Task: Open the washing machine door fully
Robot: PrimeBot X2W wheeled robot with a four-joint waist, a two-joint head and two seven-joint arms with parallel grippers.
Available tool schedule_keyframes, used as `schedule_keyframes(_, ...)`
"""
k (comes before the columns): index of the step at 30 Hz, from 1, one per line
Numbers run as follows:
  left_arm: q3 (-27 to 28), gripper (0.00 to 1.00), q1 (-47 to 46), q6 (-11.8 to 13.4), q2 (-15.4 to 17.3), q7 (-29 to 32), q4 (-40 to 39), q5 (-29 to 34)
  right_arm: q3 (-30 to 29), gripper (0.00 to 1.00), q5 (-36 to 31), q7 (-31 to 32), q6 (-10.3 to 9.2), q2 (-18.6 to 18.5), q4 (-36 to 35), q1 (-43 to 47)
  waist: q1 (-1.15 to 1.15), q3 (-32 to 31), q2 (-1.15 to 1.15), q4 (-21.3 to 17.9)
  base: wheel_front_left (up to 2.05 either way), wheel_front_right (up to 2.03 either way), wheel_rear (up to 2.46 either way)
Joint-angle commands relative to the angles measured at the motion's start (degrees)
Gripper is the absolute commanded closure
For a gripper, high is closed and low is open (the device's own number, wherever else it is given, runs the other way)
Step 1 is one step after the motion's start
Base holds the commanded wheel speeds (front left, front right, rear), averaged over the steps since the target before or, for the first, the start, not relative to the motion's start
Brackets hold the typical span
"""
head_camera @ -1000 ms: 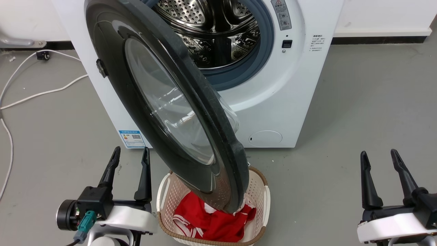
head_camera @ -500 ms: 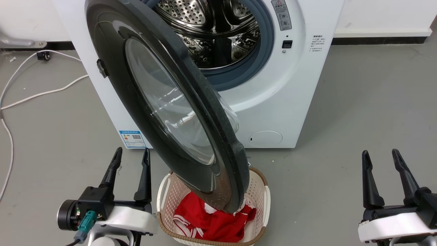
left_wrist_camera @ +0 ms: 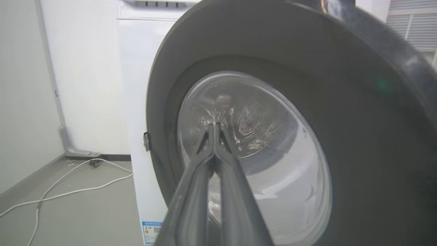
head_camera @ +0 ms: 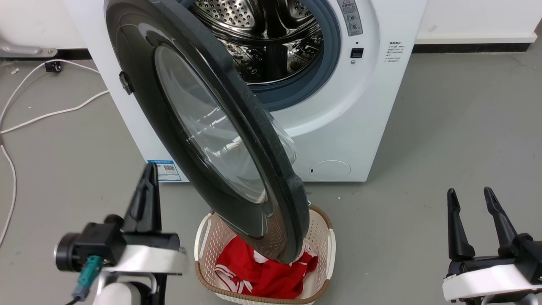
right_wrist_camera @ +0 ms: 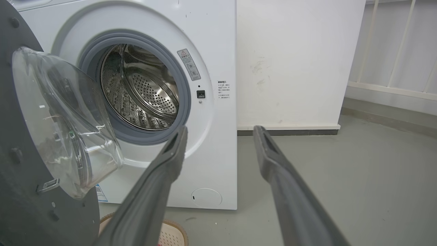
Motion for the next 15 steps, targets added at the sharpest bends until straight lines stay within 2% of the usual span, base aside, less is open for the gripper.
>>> schedule_keyframes(1,0.25,1.00,-1.15,0.39,-0.03,-0.15,-1.02,-0.29,-0.02,0.00,0.40,-0.34,-0.04,0.18,0.11,-0.04,0.00,0.04,0.00,0.00,0.00,0.00,0.00)
schedule_keyframes(10,-0.29,1.00,-4.71,3.25,-0.03,-0.15,-20.41,-1.02,-0.01,0.00,0.94,-0.65,-0.04,0.16,0.76,-0.58,0.00,0.22,0.00,0.11,0.00,0.00,0.00)
schedule_keyframes(15,-3.76,1.00,-8.59,3.69,-0.03,-0.15,-30.49,-1.37,-0.21,0.00,1.05,-0.94,-0.03,0.16,1.14,-0.96,0.00,0.57,0.00,0.12,0.00,0.00,0.00)
